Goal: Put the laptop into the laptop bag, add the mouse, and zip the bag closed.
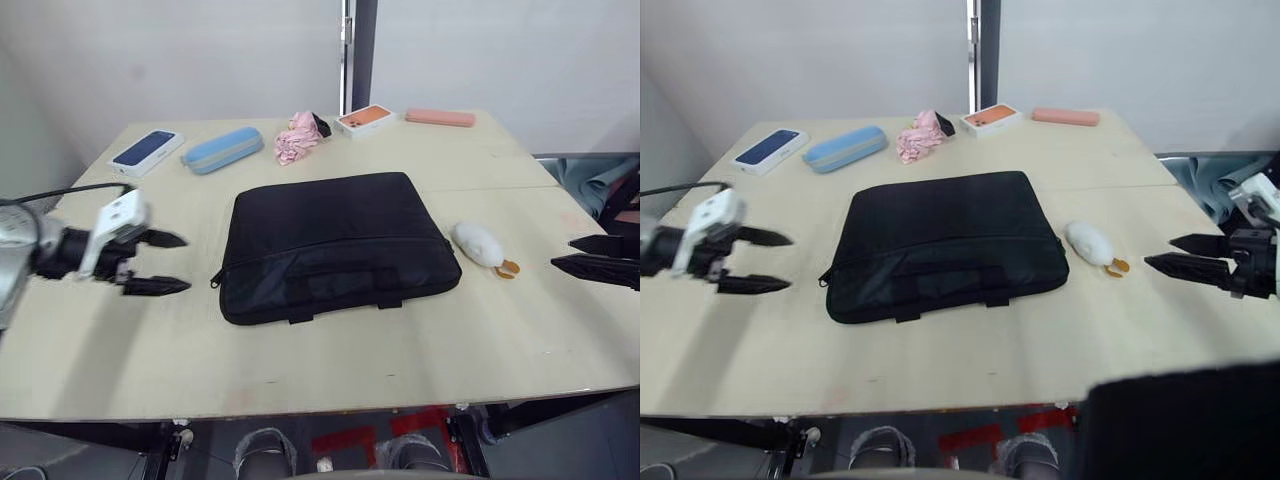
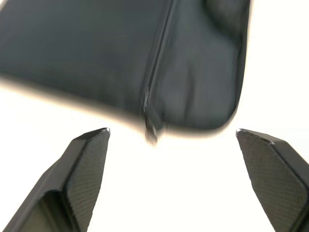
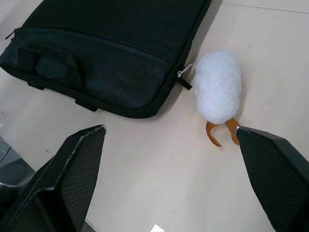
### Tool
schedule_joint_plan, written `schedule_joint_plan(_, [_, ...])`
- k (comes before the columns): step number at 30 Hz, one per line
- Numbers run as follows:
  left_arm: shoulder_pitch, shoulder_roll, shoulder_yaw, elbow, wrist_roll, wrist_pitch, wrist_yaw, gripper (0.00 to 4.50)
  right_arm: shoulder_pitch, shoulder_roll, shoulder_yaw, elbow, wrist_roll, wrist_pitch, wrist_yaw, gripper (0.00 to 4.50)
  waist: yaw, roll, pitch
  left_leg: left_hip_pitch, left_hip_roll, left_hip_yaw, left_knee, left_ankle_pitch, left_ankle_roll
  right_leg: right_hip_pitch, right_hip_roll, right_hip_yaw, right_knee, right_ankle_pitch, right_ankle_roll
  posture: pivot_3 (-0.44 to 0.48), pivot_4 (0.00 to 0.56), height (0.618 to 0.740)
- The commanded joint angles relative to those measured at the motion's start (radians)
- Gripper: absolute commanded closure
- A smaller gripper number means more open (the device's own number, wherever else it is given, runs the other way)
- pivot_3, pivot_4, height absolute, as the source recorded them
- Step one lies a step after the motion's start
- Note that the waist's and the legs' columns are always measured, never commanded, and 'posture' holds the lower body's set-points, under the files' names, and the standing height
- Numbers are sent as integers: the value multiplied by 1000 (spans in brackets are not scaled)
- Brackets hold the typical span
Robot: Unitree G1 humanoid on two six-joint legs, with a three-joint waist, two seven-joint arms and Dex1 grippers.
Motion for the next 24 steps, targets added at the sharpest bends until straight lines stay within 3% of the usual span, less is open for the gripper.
schedule_joint_plan(1, [157,63,171,2,22,-39,-47,39,-30,-57,1,71,3,-54,35,0,1,-1,0,0,0,0,0,0,0,0,0,0,0,0,0,0,150,740])
schedule_joint_plan(9, [210,62,344,-4,-43,101,21,39,-117,-86,137,212,-18,-178,80,0,9,-2,1,0,0,-1,8,-1,2,3,-2,-1,4,0,-1,0,150,740])
schedule_joint_plan(19, [169,36,414,-38,-132,197,67,39,-183,-73,210,261,-12,-247,92,0,3,-3,1,0,0,-1,11,0,4,5,-2,-1,6,1,-1,0,150,740])
schedule_joint_plan(24, [218,14,423,-81,-148,226,76,39,-196,-76,225,268,-9,-245,93,0,2,-3,1,0,0,-2,12,0,5,5,-2,-1,7,1,-1,0,150,740])
